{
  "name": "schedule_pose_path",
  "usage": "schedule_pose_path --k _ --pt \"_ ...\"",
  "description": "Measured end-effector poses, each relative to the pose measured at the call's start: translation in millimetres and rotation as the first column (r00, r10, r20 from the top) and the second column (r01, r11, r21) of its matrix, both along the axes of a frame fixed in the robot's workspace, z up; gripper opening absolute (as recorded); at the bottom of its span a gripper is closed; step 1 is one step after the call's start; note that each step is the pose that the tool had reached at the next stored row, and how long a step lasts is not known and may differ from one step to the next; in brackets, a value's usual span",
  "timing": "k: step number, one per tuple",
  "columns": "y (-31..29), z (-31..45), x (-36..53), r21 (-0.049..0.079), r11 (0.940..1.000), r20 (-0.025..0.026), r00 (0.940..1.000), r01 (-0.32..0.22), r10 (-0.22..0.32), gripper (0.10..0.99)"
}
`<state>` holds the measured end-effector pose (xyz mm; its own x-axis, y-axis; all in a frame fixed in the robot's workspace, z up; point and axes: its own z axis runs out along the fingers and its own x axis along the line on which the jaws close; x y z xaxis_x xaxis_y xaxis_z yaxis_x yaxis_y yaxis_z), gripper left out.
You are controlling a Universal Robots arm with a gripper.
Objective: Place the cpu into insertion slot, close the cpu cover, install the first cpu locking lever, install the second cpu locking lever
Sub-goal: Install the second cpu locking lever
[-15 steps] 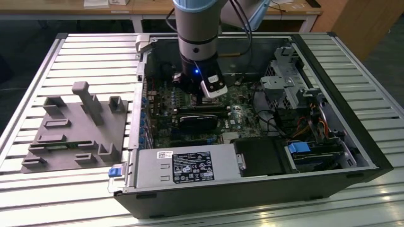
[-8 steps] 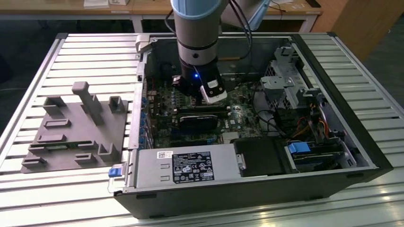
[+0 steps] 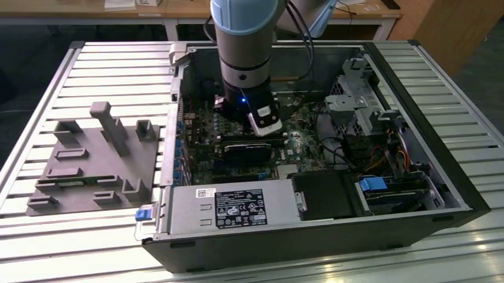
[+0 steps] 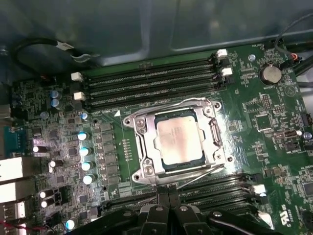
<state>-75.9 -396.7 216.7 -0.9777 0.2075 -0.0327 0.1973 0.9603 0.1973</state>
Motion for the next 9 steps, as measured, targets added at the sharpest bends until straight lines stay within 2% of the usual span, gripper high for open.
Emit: schedule_pose_path --k 2,7,9 --pt "-1.5 -1.1 -1.0 0.016 0.9999 0.0001 1.0000 -0.002 0.002 0.102" --pt "-7.2 -4.5 -3.2 0.036 0.9993 0.0002 1.0000 -0.005 0.005 0.102" --pt "-8.9 -5.9 -4.7 0.048 0.9988 0.0003 1.0000 -0.007 0.007 0.102"
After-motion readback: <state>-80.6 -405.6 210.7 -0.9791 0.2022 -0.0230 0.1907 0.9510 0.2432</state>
